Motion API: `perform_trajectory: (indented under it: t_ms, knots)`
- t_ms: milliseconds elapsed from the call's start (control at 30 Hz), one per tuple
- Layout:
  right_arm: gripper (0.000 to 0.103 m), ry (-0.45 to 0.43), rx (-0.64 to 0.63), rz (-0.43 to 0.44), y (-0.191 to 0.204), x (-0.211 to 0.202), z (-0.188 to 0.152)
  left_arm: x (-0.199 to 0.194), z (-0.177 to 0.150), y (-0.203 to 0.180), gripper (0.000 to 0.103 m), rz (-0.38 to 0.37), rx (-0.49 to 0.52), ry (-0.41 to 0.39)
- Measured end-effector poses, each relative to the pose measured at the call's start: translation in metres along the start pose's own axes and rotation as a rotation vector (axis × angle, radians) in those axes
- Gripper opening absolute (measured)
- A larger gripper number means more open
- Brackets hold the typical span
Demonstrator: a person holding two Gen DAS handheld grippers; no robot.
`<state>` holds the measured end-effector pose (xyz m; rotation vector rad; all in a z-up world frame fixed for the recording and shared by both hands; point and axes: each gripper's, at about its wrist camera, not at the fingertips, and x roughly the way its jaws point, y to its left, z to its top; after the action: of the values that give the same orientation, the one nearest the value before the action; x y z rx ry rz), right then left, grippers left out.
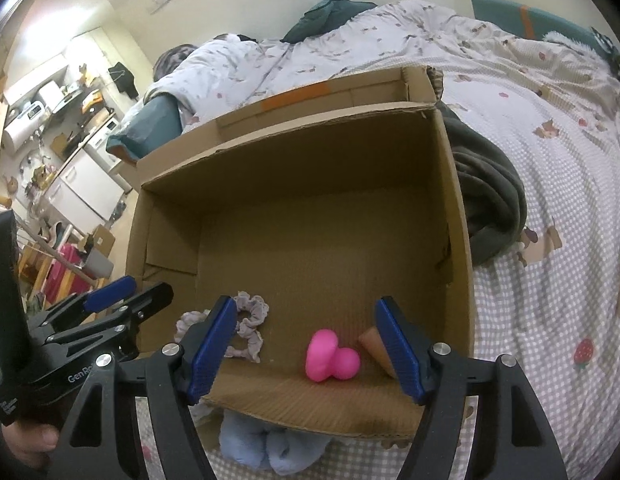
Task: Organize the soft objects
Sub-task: 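Withdraw both open tools from the box toward the remaining plush items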
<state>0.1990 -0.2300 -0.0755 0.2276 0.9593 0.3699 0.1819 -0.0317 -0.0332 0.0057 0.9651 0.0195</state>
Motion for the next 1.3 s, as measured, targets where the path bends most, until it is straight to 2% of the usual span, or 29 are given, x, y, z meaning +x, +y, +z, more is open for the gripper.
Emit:
perform_trajectory:
  t_ms: [333, 667, 733, 833, 1100, 1300]
  knots:
    - [0.076, -0.006, -0.004, 0.000, 0.000, -0.001, 0.000, -0.005, 0.000, 0.002, 0.057, 0.004, -0.001, -0.018]
    - [0.076, -0.066, 0.007, 0.002, -0.001, -0.025, 0.001, -0.037, 0.001, 0.014, 0.057, -0.035, -0.029, -0.087]
    - [0.076, -0.066, 0.002, 0.000, 0.000, -0.031, -0.003, -0.041, -0.003, 0.017, 0.056, -0.016, -0.015, -0.094]
    - [0.076, -0.070, -0.024, -0.012, 0.005, -0.039, -0.009, -0.044, -0.008, 0.022, 0.056, -0.005, -0.021, -0.083]
    - [0.076, -0.052, -0.019, -0.020, 0.007, -0.049, -0.026, -0.054, -0.031, 0.044, 0.057, -0.005, -0.114, -0.037]
    - [0.076, -0.029, -0.006, -0.013, 0.010, -0.055, -0.041, -0.057, -0.045, 0.052, 0.057, 0.013, -0.127, -0.007]
